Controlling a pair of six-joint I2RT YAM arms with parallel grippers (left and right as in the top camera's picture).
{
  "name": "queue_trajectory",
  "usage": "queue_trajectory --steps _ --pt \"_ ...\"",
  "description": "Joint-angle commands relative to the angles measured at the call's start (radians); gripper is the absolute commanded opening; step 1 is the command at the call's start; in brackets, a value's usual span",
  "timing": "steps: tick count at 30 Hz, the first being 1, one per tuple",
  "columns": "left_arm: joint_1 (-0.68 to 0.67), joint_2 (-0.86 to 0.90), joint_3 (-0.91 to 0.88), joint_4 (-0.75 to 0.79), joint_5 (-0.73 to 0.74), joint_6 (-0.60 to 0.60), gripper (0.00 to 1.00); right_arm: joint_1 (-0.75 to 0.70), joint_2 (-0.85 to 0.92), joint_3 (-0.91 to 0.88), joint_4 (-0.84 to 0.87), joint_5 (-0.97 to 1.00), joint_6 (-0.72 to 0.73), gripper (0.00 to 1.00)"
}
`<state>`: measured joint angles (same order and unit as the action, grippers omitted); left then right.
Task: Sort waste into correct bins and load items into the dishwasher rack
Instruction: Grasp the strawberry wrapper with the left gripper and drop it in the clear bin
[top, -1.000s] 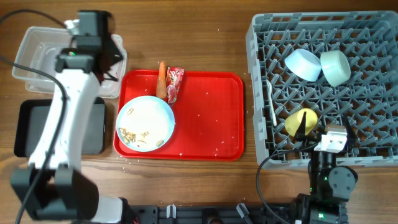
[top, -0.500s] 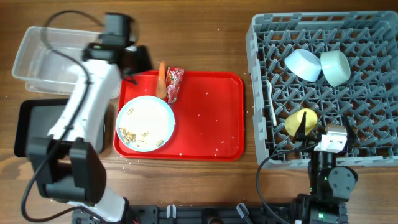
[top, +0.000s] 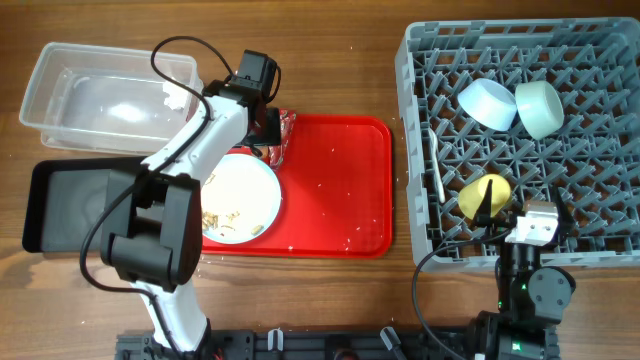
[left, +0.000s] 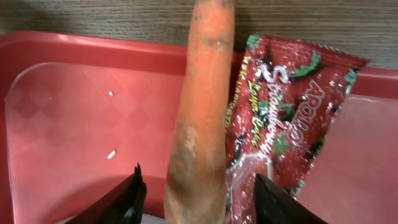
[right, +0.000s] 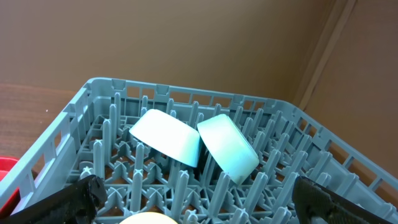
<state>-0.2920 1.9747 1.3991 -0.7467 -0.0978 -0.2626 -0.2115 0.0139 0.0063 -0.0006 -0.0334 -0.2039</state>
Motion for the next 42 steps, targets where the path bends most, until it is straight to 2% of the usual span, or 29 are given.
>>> queue_trajectory --steps 1,3,6,8,10,11,14,19,23,29,31,33,35,37,39,42 --pt "0.009 0.057 -0.008 0.016 -0.035 0.021 0.46 -0.004 -0.003 -0.001 0.002 -0.016 -0.006 0.99" --pt "0.009 0.07 -0.008 0.02 -0.035 0.021 0.38 -0.004 -0.003 -0.001 0.002 -0.016 -0.006 1.0" --pt "0.01 0.075 -0.008 0.026 -0.035 0.021 0.36 -0.004 -0.003 -0.001 0.002 -0.016 -0.006 1.0" --pt "0.011 0.075 -0.008 0.033 -0.035 0.021 0.27 -0.004 -0.003 -0.001 0.002 -0.016 -0.005 1.0" --pt "0.011 0.075 -0.008 0.037 -0.035 0.021 0.09 -0.004 -0.003 -0.001 0.002 -0.016 -0.006 1.0" --pt "0.011 0.074 -0.006 0.036 -0.035 0.021 0.04 -0.004 -0.003 -0.001 0.002 -0.016 -0.006 1.0" --pt "0.016 0.053 0.027 -0.01 -0.071 0.017 0.04 -0.004 -0.003 -0.001 0.002 -0.016 -0.006 1.0" --pt "0.028 -0.074 0.169 -0.198 -0.188 -0.098 0.04 -0.004 -0.003 -0.001 0.002 -0.016 -0.006 1.0" --pt "0.056 -0.283 0.241 -0.49 -0.174 -0.342 0.04 -0.004 -0.003 -0.001 0.002 -0.016 -0.006 1.0" --pt "0.147 -0.467 0.241 -0.638 -0.252 -0.418 0.04 -0.004 -0.003 -0.001 0.002 -0.016 -0.006 1.0" --pt "0.196 -0.49 0.237 -0.715 -0.26 -0.499 0.04 -0.004 -0.003 -0.001 0.002 -0.016 -0.006 1.0" --pt "0.275 -0.504 0.195 -0.794 -0.29 -0.657 0.04 -0.004 -0.003 -0.001 0.002 -0.016 -0.005 1.0" --pt "0.351 -0.515 0.116 -0.803 -0.305 -0.771 0.04 -0.004 -0.003 -0.001 0.002 -0.016 -0.006 1.0" --pt "0.435 -0.52 0.004 -0.762 -0.301 -0.835 0.04 -0.004 -0.003 -0.001 0.002 -0.016 -0.006 1.0" --pt "0.531 -0.52 -0.134 -0.663 -0.263 -0.845 0.04 -0.004 -0.003 -0.001 0.002 -0.016 -0.006 1.0" --pt "0.649 -0.52 -0.311 -0.494 -0.116 -0.845 0.04 -0.004 -0.003 -0.001 0.002 -0.016 -0.006 1.0"
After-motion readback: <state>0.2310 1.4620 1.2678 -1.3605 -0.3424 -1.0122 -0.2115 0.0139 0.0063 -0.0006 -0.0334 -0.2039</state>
